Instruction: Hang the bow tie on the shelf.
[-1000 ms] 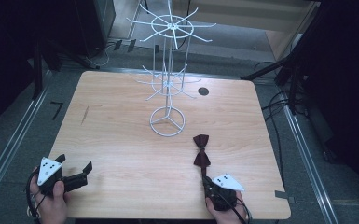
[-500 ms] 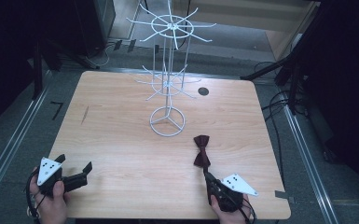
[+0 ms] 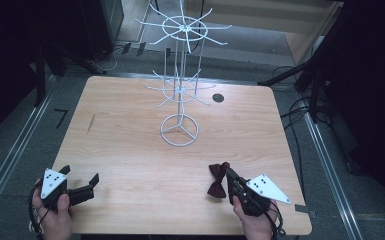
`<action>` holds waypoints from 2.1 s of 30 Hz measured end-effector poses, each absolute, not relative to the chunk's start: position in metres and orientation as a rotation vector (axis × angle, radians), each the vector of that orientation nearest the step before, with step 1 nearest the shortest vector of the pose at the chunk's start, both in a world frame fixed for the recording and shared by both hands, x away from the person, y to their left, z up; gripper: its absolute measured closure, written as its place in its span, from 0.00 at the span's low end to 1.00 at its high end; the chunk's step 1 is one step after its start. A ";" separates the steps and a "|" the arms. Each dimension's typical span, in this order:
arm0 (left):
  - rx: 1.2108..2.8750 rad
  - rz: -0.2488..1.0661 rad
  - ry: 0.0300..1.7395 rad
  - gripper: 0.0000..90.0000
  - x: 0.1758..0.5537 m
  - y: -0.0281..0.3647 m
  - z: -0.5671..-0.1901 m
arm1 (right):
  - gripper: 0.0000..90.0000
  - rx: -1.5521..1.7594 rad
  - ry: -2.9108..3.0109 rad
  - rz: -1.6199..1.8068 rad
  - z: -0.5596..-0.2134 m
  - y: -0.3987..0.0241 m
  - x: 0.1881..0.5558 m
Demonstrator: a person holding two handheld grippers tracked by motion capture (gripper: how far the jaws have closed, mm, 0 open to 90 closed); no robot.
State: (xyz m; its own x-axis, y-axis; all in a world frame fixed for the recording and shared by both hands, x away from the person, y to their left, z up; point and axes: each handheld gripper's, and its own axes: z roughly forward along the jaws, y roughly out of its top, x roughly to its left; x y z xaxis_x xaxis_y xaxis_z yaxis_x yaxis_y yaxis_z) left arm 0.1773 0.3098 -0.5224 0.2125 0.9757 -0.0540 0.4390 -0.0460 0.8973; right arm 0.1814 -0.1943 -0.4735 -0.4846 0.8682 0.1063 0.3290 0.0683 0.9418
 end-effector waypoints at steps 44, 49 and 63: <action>1.614 0.766 1.356 0.00 0.177 0.312 -0.523 | 1.00 1.185 1.722 1.455 -0.391 -0.153 0.285; 1.613 0.765 1.353 0.00 0.177 0.312 -0.523 | 1.00 1.199 1.699 1.465 -0.388 -0.148 0.293; 1.616 0.763 1.353 0.00 0.177 0.312 -0.523 | 1.00 1.176 1.762 1.417 -0.391 -0.117 0.313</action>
State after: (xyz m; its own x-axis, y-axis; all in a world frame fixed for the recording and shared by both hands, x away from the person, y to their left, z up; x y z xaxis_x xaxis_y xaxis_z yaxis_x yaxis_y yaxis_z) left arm 0.1773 0.3122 -0.5225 0.2212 0.9724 -0.0746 0.4389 -0.0310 0.8980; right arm 0.3129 -0.1169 -0.3909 -0.4402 0.8940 0.0831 0.2730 0.0451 0.9610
